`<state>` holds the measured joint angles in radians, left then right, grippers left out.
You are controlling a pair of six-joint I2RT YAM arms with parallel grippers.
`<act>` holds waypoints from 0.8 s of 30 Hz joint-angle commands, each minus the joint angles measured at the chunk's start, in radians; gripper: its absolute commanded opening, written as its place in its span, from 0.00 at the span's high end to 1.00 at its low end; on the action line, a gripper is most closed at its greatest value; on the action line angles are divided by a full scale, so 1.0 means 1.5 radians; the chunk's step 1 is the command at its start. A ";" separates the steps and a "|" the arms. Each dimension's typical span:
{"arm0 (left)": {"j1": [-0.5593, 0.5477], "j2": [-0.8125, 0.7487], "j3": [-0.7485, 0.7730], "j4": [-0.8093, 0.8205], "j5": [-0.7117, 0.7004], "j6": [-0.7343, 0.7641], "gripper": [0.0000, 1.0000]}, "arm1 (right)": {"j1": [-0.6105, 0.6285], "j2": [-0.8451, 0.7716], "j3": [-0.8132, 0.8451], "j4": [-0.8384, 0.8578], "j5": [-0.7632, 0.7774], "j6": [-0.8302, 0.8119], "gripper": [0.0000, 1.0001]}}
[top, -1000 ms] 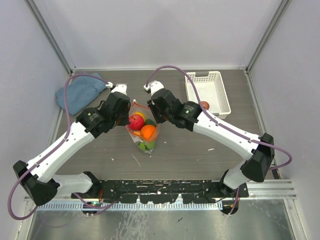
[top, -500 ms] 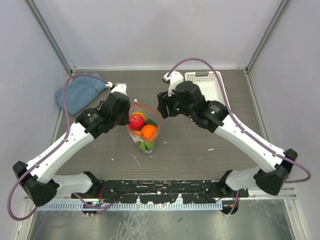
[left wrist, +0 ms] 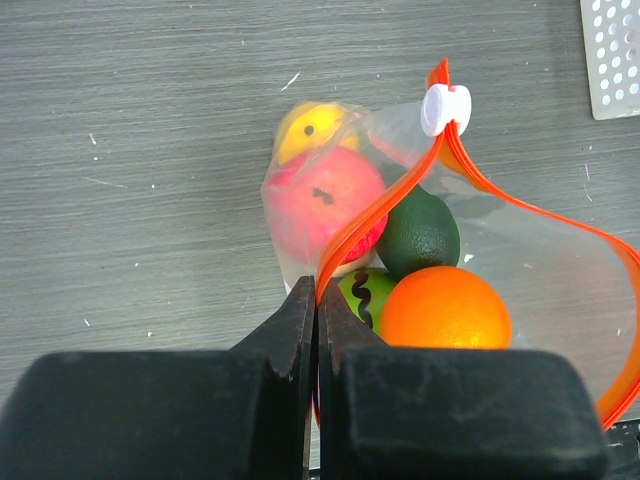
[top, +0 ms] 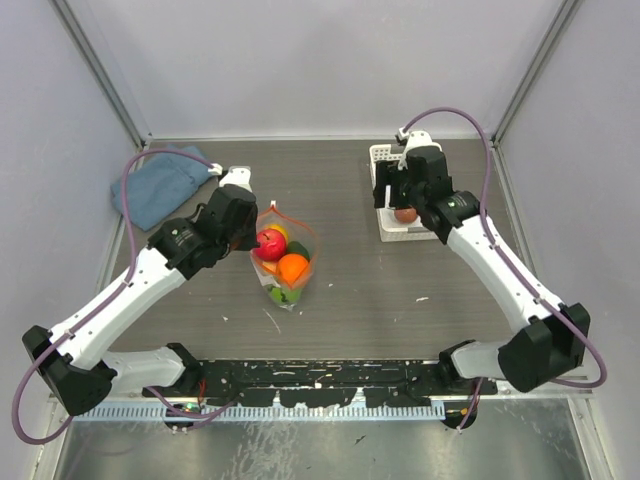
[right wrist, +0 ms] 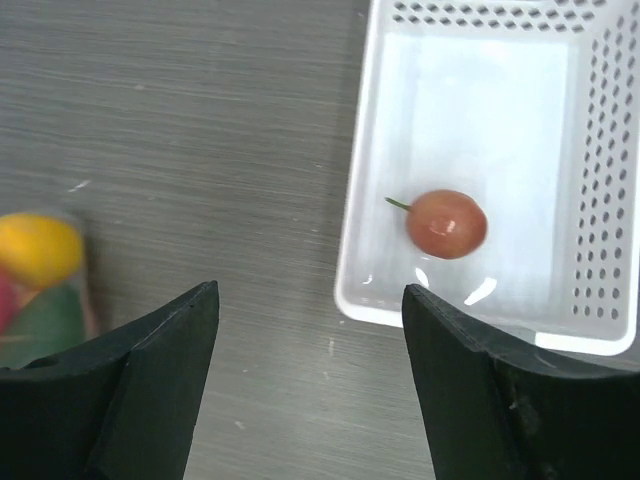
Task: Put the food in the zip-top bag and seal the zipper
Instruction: Pick up the fake fruit from the bin.
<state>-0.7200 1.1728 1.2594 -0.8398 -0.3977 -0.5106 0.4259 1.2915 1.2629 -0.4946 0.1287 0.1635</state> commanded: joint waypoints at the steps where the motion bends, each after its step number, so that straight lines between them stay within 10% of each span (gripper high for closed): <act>1: 0.000 -0.019 -0.004 0.045 -0.016 0.003 1.00 | -0.055 0.034 -0.023 0.083 -0.013 0.009 0.20; 24: 0.000 -0.020 -0.017 0.054 -0.007 0.008 1.00 | -0.185 0.301 -0.043 0.210 -0.008 0.047 0.01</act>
<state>-0.7200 1.1717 1.2388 -0.8078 -0.3946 -0.5076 0.1585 1.6913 1.1610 -0.2459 0.1207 0.2173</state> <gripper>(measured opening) 0.006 0.984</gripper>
